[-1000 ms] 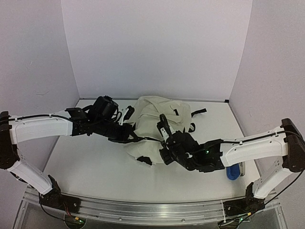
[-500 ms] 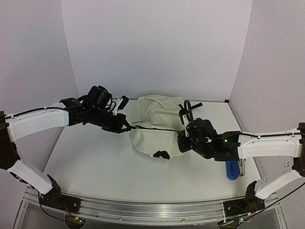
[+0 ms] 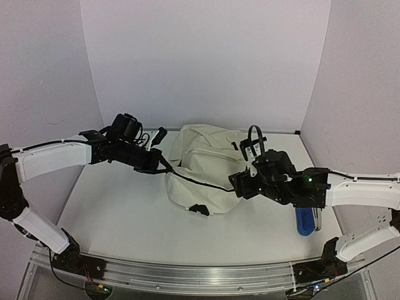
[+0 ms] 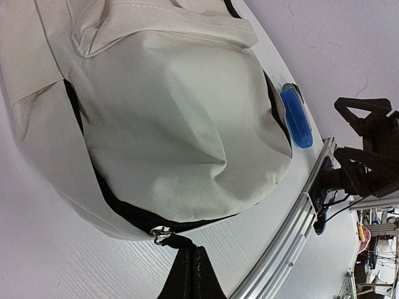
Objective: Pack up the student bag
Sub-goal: Zip the student bag at the center of the board.
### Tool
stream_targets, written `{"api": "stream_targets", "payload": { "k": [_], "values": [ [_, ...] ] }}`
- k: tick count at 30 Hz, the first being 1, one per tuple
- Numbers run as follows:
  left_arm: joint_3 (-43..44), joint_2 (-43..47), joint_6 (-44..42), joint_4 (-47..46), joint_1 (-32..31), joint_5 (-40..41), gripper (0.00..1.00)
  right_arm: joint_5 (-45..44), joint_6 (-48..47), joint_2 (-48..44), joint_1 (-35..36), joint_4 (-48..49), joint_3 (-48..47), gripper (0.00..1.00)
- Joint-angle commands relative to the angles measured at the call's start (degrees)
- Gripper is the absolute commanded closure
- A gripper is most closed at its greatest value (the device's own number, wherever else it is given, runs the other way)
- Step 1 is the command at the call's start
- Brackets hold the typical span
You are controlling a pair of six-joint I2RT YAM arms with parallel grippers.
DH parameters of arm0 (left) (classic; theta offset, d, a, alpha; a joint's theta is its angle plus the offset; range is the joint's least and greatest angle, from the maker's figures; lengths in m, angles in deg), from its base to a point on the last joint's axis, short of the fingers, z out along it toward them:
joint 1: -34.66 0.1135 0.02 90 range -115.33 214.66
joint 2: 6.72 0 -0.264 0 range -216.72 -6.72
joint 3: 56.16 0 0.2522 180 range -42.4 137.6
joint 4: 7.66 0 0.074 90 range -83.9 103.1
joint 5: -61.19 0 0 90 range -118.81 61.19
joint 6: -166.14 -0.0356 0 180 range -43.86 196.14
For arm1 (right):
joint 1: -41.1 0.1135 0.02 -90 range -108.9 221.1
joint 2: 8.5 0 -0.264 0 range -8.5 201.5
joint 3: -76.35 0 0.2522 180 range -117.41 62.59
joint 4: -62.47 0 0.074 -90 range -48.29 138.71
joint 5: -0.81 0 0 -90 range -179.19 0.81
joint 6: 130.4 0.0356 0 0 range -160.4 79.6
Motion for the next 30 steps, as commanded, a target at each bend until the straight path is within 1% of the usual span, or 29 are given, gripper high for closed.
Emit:
{"api": "stream_targets", "payload": {
  "k": [1, 3, 9, 12, 16, 20, 24, 28, 30],
  "values": [
    [-1.2, 2.2, 0.8, -8.0, -0.2, -4.7, 1.0, -1.7, -4.4, 2.6, 5.1, -0.7, -7.7, 0.24],
    [-2.0, 2.6, 1.6, -9.6, -0.1, -5.3, 1.0, -2.1, -6.1, 7.3, 6.3, -0.6, -10.6, 0.21],
    [-2.4, 2.6, 2.1, -10.8, -0.2, -6.3, 1.0, -3.6, -12.7, 20.1, 8.6, 3.6, -18.4, 0.21],
    [-3.1, 3.2, 2.3, -11.1, -0.2, -4.7, 1.0, -3.1, -15.0, 25.0, 8.7, 6.6, -21.4, 0.21],
    [-4.5, 4.1, 3.6, -12.0, -0.2, -2.8, 1.0, -4.2, -18.5, 29.5, 8.6, 8.3, -24.6, 0.21],
    [-5.1, 4.1, 4.7, -12.9, -0.2, -2.9, 1.0, -4.9, -19.9, 33.1, 8.6, 8.4, -26.9, 0.28],
    [-5.2, 4.1, 5.1, -13.8, -0.2, -3.3, 1.0, -5.5, -21.3, 35.3, 8.6, 10.8, -28.0, 0.33],
    [-5.1, 4.1, 5.2, -14.2, -0.2, -3.2, 1.0, -5.0, -22.1, 36.3, 8.6, 11.3, -28.4, 0.46],
    [-4.9, 4.2, 5.1, -14.5, -0.2, -3.2, 1.0, -4.0, -22.3, 36.4, 8.6, 11.6, -28.0, 0.59]
  ]
}}
